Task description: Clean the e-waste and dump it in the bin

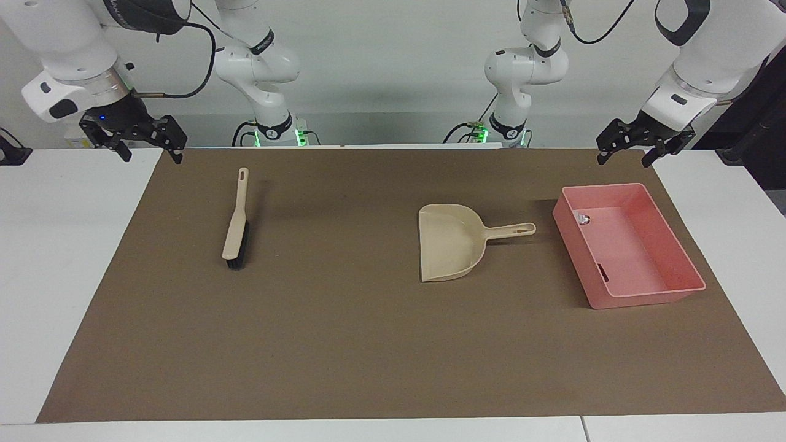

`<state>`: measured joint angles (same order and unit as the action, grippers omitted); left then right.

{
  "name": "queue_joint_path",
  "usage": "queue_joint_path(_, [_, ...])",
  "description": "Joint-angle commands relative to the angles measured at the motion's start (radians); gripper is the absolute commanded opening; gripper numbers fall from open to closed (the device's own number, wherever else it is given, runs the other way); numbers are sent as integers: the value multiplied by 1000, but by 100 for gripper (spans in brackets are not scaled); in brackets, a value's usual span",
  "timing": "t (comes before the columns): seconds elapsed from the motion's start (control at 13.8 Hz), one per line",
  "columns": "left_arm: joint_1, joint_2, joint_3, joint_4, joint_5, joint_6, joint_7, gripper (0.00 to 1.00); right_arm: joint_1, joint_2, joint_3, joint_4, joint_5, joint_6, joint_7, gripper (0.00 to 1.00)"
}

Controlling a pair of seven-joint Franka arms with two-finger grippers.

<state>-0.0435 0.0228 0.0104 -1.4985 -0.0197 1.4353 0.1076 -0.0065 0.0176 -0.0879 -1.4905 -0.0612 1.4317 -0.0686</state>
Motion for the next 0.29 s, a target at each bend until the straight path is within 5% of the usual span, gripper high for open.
queue_joint_path(0.0, [10,-12,-1,-9,-9,-10,-11,99,-10,-4,5,-1,1,-5,-17,99])
queue_joint_path(0.22, [5,-17,-1,-11,-5,-13,-54,99,-10,-4,5,-1,1,-5,-17,99])
